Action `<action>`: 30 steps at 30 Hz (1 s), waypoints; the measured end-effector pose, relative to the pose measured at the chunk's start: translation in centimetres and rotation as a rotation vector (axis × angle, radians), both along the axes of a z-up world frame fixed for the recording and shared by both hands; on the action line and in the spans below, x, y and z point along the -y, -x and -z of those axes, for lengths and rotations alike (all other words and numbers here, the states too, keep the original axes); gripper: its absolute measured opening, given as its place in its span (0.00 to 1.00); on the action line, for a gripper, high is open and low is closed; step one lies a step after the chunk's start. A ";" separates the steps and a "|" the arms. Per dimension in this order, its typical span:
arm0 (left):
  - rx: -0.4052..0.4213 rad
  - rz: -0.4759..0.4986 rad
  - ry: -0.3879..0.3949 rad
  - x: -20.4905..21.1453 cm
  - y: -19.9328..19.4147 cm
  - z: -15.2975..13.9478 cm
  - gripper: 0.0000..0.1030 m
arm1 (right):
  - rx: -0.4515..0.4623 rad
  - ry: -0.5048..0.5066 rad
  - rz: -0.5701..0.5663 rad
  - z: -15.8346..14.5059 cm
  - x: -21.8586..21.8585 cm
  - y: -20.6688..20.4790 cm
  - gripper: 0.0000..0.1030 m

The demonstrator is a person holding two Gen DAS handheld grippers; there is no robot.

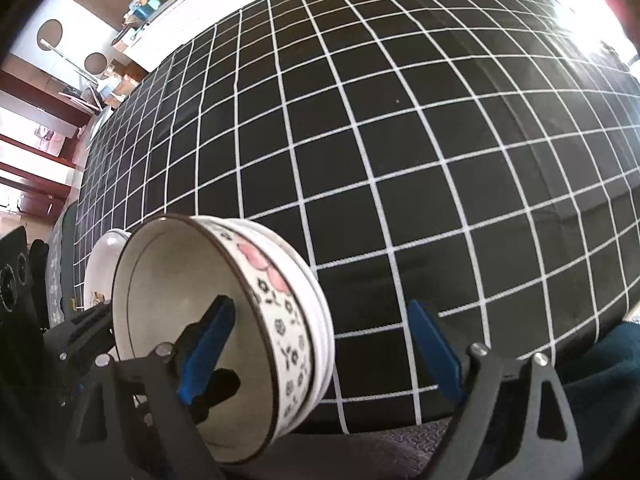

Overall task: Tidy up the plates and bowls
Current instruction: 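Carry the bowl stack with both grippers over the plate stack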

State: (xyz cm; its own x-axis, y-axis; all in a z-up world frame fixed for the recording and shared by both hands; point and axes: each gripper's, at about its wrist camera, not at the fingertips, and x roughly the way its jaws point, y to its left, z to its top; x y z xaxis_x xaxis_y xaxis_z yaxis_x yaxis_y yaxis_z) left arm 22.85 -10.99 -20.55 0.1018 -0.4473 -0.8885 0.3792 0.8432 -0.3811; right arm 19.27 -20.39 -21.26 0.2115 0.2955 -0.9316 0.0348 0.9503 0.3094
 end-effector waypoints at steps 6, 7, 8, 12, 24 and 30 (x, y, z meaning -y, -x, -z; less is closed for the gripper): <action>-0.030 -0.008 0.000 -0.6 -0.7 0.6 0.67 | -0.037 -0.105 0.006 0.6 1.4 -0.1 0.74; -0.034 -0.009 -0.005 -0.5 -0.8 0.7 0.67 | -0.036 -0.108 0.001 0.5 1.5 -0.1 0.73; -0.038 -0.009 -0.013 -0.3 -0.8 1.0 0.67 | -0.032 -0.105 -0.006 0.4 1.7 0.0 0.72; -0.022 -0.019 -0.026 -0.4 -0.5 1.1 0.67 | -0.034 -0.115 -0.034 0.1 2.0 0.3 0.65; -0.051 -0.080 -0.030 -0.6 -0.8 1.2 0.64 | -0.090 -0.213 0.041 1.2 2.0 1.3 0.64; -0.076 -0.119 -0.042 -0.5 -1.0 1.1 0.64 | -0.132 -0.205 0.125 1.1 2.5 0.9 0.64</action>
State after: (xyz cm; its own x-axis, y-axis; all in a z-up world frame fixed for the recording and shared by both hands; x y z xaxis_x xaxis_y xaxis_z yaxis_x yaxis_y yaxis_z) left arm 23.88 -10.53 -21.63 0.0833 -0.3982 -0.9135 0.2470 0.8963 -0.3682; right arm 18.39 -22.92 -22.36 0.1388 0.4596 -0.8772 0.2011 0.8542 0.4794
